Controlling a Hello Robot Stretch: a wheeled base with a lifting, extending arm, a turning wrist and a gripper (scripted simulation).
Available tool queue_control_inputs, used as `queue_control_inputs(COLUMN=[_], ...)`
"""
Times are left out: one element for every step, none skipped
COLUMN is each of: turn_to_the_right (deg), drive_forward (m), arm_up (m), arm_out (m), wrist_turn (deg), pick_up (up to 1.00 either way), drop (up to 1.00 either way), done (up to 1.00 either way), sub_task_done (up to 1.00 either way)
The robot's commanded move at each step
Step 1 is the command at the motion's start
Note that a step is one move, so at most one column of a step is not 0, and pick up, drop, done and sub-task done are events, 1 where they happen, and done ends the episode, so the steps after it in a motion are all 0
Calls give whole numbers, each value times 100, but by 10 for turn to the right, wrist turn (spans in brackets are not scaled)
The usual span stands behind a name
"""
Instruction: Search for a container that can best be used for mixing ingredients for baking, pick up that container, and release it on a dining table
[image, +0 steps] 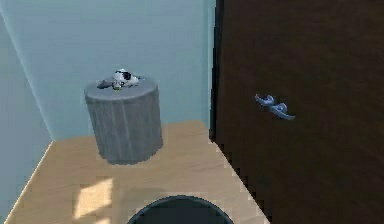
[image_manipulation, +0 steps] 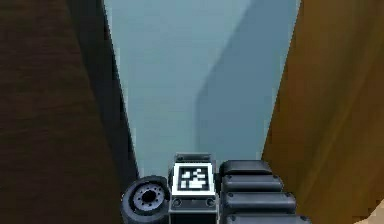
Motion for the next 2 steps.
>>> queue_control_inputs(turn_to_the_right=[0,-30], drive_forward=[100,0], arm_up=[0,0], arm_out=[0,0], wrist_turn=[0,0], pick_up=[0,0], drop=[0,0], done=[0,0], sub_task_done=[0,0])
